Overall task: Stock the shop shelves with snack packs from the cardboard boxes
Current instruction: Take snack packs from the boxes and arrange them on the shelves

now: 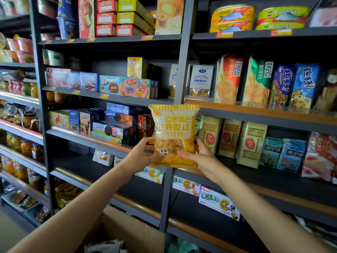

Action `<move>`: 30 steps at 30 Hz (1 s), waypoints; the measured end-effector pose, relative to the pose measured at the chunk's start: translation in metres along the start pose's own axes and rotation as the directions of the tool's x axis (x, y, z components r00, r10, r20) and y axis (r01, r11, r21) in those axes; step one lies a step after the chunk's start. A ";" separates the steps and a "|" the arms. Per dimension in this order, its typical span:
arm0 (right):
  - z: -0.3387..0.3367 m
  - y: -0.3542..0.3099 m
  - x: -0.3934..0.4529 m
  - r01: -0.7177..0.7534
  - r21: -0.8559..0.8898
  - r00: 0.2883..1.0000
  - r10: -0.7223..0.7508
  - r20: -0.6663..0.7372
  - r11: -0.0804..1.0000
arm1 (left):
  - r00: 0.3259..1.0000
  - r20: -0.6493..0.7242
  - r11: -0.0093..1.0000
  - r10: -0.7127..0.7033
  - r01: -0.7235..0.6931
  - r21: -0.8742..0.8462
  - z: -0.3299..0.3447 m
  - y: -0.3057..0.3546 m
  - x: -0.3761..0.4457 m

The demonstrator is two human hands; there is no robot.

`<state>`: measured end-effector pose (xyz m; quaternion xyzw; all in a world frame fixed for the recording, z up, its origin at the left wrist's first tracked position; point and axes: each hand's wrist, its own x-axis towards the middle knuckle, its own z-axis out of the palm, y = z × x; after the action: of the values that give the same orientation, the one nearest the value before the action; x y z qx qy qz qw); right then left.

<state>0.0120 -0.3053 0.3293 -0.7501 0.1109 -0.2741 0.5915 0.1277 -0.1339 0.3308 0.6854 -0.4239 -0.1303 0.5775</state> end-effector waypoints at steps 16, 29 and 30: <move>0.105 0.077 0.107 -0.378 0.098 0.923 0.383 -0.041 0.921 | 0.944 -0.263 0.959 -0.198 0.243 0.149 -0.078 -0.104 0.065; 0.120 0.118 0.277 -0.268 -0.273 0.865 0.106 -0.491 0.924 | 0.999 0.034 0.729 0.032 -0.047 0.683 -0.078 -0.166 0.219; 0.118 0.125 0.279 -0.304 -0.291 0.852 0.123 -0.508 0.907 | 0.998 0.052 0.710 0.035 -0.061 0.701 -0.074 -0.172 0.225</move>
<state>0.3264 -0.3793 0.2710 -0.7370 0.3861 -0.3570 0.4247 0.3874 -0.2523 0.2675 0.8398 -0.4691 0.0435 0.2697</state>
